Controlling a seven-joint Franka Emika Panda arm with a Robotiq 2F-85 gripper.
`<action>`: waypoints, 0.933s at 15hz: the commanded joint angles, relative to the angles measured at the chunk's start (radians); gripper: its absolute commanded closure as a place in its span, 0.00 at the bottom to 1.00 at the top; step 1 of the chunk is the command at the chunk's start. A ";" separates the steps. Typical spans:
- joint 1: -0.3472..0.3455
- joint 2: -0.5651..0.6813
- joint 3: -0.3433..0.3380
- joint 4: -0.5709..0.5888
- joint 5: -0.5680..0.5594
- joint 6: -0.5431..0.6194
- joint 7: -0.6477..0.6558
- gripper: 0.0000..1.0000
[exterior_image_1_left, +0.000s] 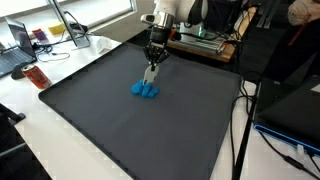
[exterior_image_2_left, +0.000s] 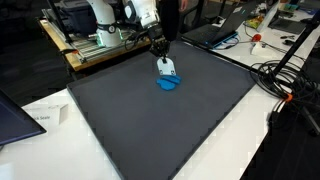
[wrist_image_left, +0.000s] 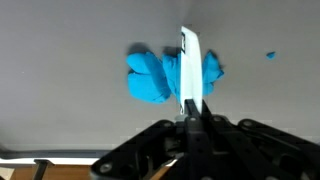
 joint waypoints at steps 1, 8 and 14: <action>-0.003 -0.159 0.003 -0.033 0.013 -0.212 0.005 0.99; -0.032 -0.331 -0.011 0.038 -0.080 -0.621 0.052 0.99; -0.023 -0.340 -0.005 0.162 -0.052 -0.830 0.091 0.99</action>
